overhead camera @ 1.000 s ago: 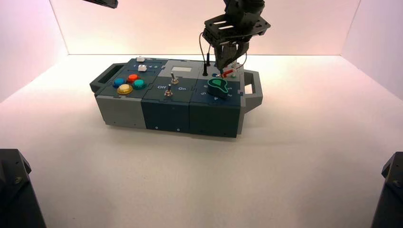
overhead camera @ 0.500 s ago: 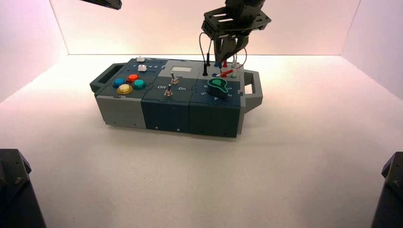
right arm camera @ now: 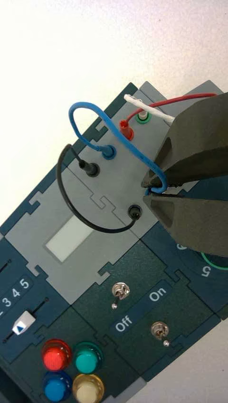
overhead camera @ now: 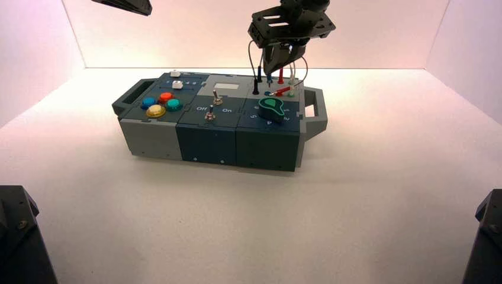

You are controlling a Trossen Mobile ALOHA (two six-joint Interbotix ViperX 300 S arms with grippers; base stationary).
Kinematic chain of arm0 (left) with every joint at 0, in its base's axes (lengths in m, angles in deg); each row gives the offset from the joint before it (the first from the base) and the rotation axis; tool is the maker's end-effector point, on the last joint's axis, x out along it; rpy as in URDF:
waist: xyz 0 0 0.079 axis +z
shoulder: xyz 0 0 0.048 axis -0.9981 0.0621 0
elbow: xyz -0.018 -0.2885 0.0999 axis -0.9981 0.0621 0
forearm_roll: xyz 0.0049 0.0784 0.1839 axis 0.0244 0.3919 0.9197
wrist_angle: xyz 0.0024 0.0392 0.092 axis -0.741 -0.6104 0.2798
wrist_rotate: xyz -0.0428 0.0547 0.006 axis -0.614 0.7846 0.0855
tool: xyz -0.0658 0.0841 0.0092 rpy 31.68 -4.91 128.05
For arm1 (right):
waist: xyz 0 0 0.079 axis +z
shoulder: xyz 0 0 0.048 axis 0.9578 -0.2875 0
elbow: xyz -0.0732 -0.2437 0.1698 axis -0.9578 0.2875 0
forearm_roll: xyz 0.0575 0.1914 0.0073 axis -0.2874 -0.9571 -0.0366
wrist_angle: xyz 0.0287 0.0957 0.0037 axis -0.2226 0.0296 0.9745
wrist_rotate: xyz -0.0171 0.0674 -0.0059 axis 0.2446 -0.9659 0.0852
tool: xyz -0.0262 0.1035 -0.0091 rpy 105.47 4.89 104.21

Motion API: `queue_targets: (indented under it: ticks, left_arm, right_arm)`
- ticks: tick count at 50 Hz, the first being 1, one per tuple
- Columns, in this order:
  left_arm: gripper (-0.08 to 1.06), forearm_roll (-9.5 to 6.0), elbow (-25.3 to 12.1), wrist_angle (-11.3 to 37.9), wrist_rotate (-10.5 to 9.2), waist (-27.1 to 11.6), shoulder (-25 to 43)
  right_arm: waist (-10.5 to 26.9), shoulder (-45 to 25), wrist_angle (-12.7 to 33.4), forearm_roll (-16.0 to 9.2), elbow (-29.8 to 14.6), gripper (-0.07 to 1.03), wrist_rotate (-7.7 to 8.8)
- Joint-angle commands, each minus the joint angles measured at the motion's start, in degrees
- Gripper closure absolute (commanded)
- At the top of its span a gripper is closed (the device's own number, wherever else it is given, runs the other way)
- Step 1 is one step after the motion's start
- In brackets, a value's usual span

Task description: Insert the blue wire.

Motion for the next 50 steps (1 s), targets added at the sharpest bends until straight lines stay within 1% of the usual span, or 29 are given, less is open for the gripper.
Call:
queue_targets:
  ticks: [1, 11, 18, 23, 50]
  left_arm:
    - [1.01, -0.18, -1.3, -0.3, 0.35, -0.2, -0.2]
    - [1.01, -0.18, -1.1, -0.3, 0.35, -0.2, -0.4]
    - [1.01, -0.09, -1.1, -0.4, 0.35, -0.2, -0.4]
    - [1.01, -0.09, -1.1, -0.4, 0.44, -0.2, -0.4]
    - [1.01, 0.00, -1.0, -0.4, 0.44, -0.2, -0.4]
  right_arm:
    - [0.2, 1.9, -0.9, -0.2, -0.4, 0.99, -0.09]
    - [0.2, 1.9, -3.3, -0.1, 0.4, 0.99, -0.09]
    - [0.2, 1.7, -3.8, -0.1, 0.6, 0.98, -0.09]
    - [0.2, 1.6, -5.0, -0.1, 1.0, 0.99, -0.09]
    - [0.2, 0.9, -5.1, -0.2, 1.1, 0.99, -0.09]
